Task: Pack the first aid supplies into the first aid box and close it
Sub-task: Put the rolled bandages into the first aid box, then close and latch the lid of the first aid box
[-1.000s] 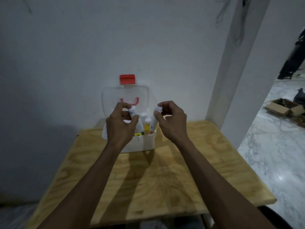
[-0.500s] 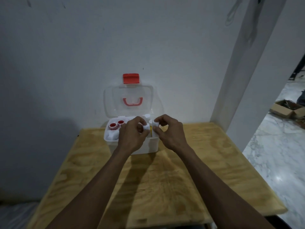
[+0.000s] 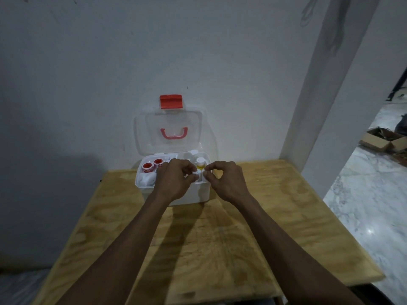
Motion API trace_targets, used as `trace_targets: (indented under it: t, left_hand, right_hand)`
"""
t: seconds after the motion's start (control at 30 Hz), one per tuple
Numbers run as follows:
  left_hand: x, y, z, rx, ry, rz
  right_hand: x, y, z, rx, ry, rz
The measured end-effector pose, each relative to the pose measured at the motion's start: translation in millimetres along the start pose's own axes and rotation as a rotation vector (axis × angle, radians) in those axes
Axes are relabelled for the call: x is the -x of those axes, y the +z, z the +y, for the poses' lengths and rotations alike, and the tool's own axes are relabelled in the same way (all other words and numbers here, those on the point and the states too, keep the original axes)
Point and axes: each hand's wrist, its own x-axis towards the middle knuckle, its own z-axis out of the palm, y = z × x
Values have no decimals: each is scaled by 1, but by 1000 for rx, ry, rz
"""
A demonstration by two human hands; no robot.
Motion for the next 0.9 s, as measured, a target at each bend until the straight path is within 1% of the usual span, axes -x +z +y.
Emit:
trace_targets:
  t: [0.53, 0.63, 0.7, 0.8, 0.9]
  left_hand:
    - [5, -2, 4, 8, -11, 20]
    - [8, -5, 5, 38, -16, 27]
    - [10, -13, 6, 65, -18, 69]
    - [8, -39, 3, 77, -11, 215]
    - [1, -69, -6, 92, -41, 341]
  right_hand:
    - [2, 0, 0, -34, -24, -13]
    - [4, -3, -2, -51, -26, 0]
    - [0, -6, -5, -69, -27, 25]
    - [-14, -12, -13, -106, -29, 94]
    - [-35, -15, -27, -150, -18, 140]
